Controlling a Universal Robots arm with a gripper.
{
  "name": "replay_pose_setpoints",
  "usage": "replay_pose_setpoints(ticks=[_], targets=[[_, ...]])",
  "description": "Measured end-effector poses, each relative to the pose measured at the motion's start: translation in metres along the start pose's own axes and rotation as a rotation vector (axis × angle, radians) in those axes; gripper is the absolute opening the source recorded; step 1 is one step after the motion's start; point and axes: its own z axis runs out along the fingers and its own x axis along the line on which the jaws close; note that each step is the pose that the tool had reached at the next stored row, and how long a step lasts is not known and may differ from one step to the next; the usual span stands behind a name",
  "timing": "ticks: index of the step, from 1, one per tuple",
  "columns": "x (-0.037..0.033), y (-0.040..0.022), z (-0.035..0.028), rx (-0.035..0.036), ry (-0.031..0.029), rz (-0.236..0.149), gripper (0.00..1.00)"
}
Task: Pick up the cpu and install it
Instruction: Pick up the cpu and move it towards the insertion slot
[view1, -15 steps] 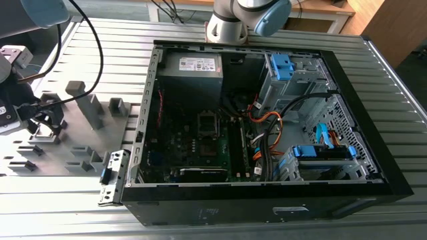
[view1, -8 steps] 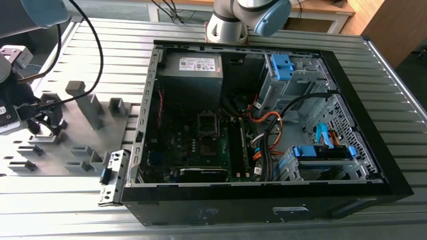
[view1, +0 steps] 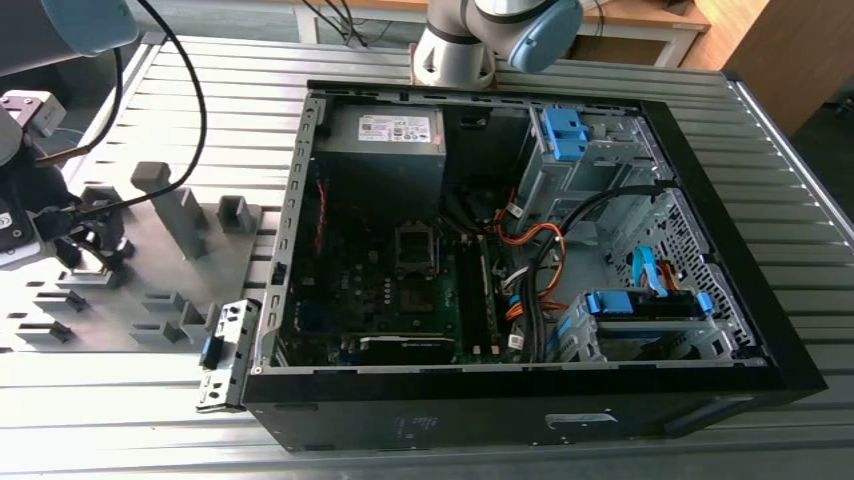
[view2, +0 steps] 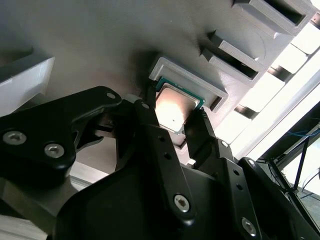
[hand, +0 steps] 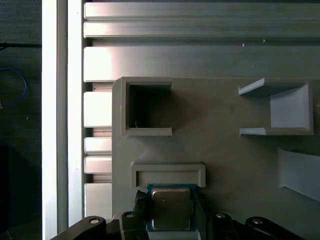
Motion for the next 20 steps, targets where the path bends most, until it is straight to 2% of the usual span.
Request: replay_pose_setpoints(ticks=[1,2,14,20], targets=[[0.0000,0.0000,0.0000,0.0000,0.0000,0.000,0.51],[0.0000,0.0000,-0.0001,0.0000,0.0000,0.000,0.47],[0.0000,0.0000,-0.0002,-0.0001,-0.0001,-0.001,0.47],[-0.0001,0.0001,-0.0036,-0.0001,-0.0001,-0.001,0.47]])
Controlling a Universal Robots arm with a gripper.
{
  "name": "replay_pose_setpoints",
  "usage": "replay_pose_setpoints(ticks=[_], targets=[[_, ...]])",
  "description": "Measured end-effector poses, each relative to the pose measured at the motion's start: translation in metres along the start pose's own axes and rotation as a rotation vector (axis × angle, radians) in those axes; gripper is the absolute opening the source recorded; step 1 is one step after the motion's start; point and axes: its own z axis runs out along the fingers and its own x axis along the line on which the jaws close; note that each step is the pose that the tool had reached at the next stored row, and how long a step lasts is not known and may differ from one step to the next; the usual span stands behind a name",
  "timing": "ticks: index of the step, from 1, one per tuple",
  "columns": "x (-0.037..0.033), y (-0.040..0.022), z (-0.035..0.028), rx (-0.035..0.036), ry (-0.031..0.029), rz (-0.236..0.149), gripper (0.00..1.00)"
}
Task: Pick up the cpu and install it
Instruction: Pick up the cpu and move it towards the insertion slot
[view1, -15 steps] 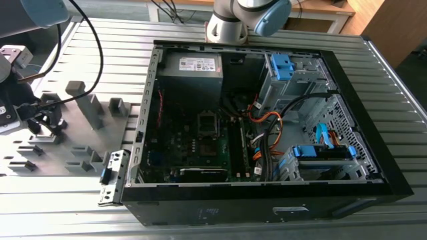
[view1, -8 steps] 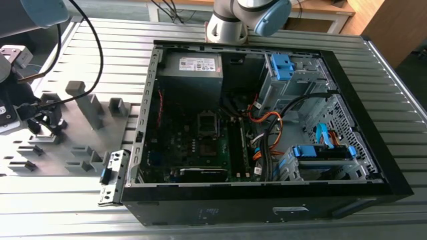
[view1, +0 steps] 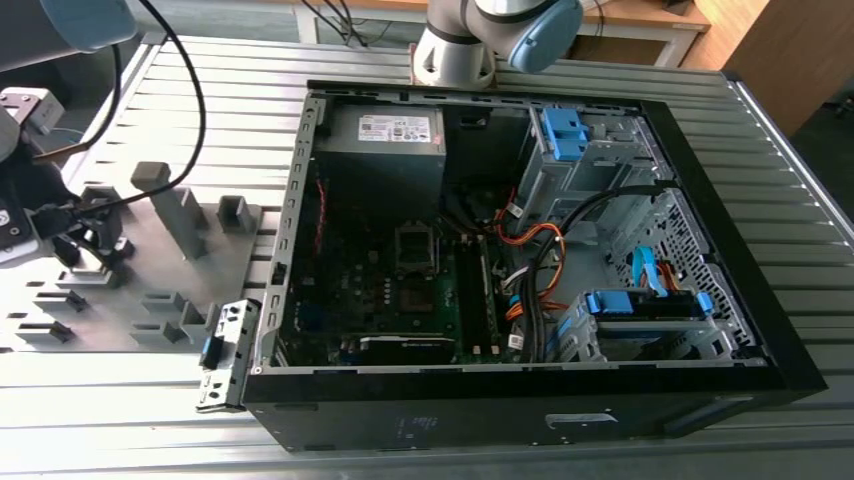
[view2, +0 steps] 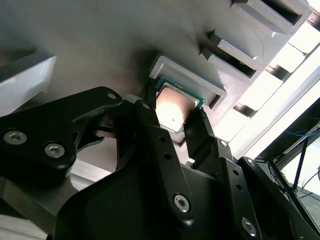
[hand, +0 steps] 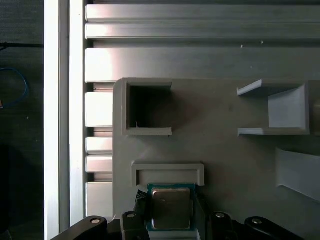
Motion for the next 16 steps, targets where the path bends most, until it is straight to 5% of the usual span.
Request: replay_pose_setpoints(ticks=[16], targets=[[0.0000,0.0001,-0.0038,0.0001,0.0003,0.000,0.47]])
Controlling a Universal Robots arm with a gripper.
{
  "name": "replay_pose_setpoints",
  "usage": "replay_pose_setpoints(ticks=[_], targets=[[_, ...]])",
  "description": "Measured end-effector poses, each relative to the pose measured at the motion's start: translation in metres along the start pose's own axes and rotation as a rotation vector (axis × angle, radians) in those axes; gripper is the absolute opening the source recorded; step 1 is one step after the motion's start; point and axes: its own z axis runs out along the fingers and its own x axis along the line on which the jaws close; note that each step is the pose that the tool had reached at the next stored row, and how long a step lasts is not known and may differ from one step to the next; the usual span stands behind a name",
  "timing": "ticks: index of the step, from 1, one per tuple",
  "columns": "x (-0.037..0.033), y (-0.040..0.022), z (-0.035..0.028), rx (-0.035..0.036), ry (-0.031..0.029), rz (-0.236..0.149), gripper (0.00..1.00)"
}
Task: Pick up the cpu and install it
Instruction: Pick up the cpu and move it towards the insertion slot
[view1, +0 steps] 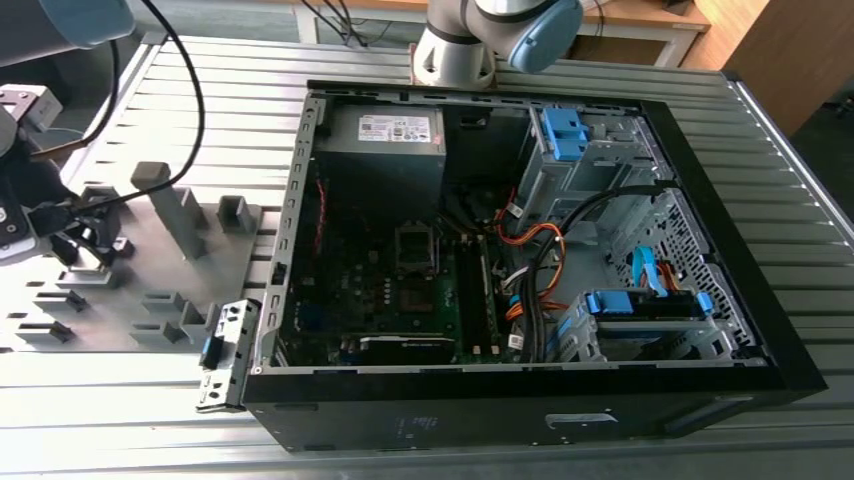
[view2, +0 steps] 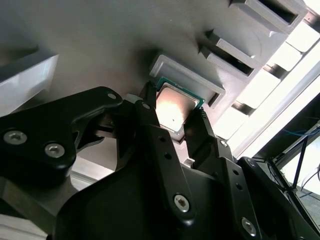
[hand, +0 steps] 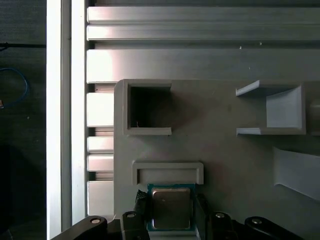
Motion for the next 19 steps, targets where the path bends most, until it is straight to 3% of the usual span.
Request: replay_pose_setpoints(ticks=[8,19], targets=[[-0.0003,0.0004,-0.0129,-0.0001,-0.0002,0.000,0.47],[-0.0010,0.0013,-0.0416,-0.0001,-0.0002,0.000,0.47]])
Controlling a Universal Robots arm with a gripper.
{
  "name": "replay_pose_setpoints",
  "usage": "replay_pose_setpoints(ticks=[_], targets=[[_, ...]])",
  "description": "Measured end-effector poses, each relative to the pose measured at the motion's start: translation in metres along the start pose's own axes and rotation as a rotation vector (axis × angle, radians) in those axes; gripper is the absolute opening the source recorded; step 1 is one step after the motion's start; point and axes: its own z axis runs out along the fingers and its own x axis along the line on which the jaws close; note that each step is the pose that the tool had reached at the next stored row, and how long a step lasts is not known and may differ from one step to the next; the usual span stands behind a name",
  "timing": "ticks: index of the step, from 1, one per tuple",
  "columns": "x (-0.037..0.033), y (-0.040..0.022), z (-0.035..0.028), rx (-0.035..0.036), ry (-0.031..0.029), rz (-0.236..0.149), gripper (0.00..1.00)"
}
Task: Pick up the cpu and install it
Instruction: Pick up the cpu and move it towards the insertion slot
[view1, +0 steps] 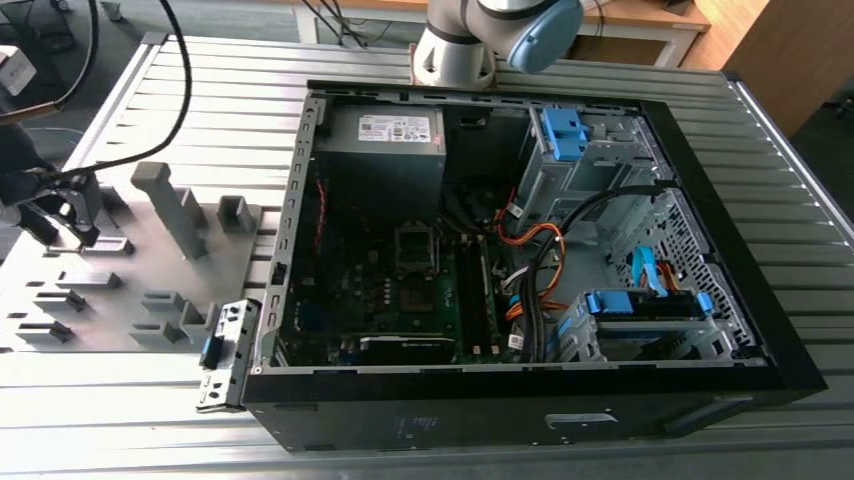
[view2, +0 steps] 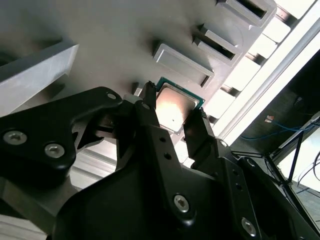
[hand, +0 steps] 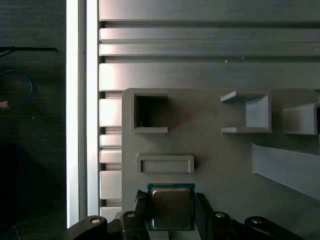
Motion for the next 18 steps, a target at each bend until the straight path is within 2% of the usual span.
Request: replay_pose_setpoints(ticks=[3,14,18], targets=[[-0.0001,0.0002,-0.0050,0.0000,0.0001,0.000,0.47],[-0.0001,0.0002,-0.0063,0.0000,-0.0001,0.000,0.47],[-0.0002,0.0004,-0.0117,0.0000,0.0000,0.000,0.47]])
